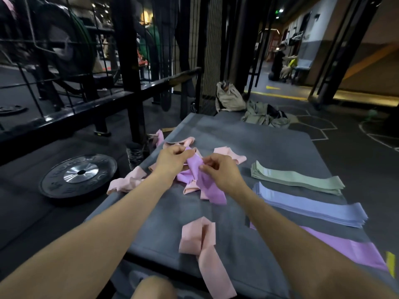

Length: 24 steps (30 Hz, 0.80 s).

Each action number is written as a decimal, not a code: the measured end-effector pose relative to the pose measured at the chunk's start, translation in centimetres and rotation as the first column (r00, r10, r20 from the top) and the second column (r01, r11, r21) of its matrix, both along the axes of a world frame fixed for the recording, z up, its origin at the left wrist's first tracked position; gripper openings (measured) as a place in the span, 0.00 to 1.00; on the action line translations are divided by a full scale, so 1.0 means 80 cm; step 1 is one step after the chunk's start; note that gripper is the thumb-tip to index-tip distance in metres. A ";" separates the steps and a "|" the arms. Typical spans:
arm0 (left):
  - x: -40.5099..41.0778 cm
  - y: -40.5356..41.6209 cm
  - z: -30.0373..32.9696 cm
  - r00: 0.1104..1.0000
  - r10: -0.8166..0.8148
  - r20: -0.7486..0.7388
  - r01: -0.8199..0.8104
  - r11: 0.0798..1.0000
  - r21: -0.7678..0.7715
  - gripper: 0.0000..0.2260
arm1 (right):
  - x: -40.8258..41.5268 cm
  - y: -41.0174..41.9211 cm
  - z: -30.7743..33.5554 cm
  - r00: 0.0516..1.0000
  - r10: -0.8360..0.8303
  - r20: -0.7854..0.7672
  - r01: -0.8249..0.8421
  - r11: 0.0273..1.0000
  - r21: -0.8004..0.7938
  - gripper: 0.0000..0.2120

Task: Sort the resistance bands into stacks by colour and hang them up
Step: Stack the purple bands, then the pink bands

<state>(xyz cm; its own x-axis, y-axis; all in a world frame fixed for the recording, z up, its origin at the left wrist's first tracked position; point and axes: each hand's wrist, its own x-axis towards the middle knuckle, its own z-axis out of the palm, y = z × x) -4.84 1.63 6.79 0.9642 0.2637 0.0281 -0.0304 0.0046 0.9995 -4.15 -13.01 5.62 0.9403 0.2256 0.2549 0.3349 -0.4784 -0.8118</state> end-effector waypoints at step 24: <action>-0.037 -0.096 0.054 0.924 -0.368 0.106 0.382 0.903 -0.198 0.11 | -0.039 -0.084 0.064 1.000 -0.022 -0.018 0.027 0.928 0.371 0.14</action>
<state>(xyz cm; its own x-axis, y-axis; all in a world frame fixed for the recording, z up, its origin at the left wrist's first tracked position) -7.83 -6.07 11.12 0.9909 -0.1101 0.0770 -0.0489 0.2387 0.9699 -7.26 -19.73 10.72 0.9483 0.0942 0.3032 0.3146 -0.1501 -0.9373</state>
